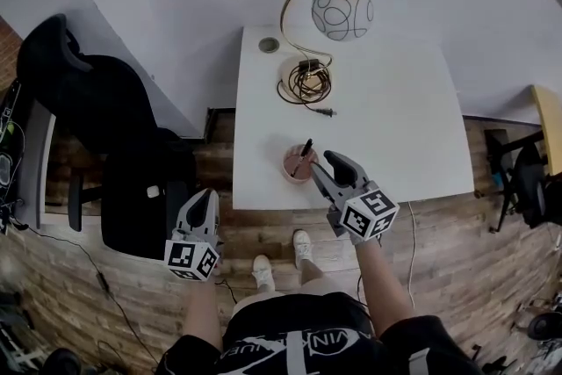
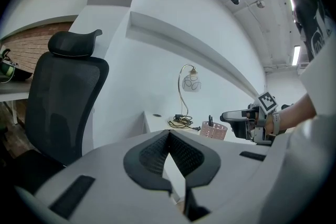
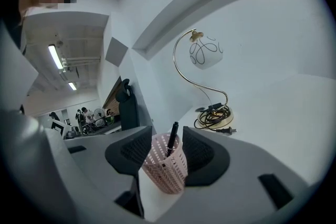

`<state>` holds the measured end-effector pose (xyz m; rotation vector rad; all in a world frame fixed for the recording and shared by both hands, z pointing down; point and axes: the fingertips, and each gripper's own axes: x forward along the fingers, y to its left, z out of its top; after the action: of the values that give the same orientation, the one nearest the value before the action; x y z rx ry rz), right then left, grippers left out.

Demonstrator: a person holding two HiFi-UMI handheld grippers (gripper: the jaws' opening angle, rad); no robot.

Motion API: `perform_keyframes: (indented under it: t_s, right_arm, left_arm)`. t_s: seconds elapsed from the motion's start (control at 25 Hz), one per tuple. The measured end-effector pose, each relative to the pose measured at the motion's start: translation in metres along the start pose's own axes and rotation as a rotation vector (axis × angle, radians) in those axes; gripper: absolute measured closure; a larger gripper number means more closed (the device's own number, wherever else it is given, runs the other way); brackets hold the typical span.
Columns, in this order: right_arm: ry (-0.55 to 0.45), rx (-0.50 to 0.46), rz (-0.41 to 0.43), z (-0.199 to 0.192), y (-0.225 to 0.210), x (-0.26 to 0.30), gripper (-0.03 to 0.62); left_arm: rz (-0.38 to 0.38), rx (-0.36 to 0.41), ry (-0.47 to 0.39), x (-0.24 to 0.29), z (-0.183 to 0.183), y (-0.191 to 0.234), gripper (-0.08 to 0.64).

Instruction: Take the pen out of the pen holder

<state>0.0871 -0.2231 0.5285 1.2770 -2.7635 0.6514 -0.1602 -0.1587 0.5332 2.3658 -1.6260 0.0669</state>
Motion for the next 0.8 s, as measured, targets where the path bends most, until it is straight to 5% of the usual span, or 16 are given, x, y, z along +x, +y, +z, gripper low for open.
perform_keyframes:
  t_s: [0.8]
  right_arm:
    - [0.138,-0.055,0.091,-0.004,-0.007,0.048,0.433]
  left_arm:
    - [0.029,-0.015,0.011,0.011,-0.017,0.002,0.548]
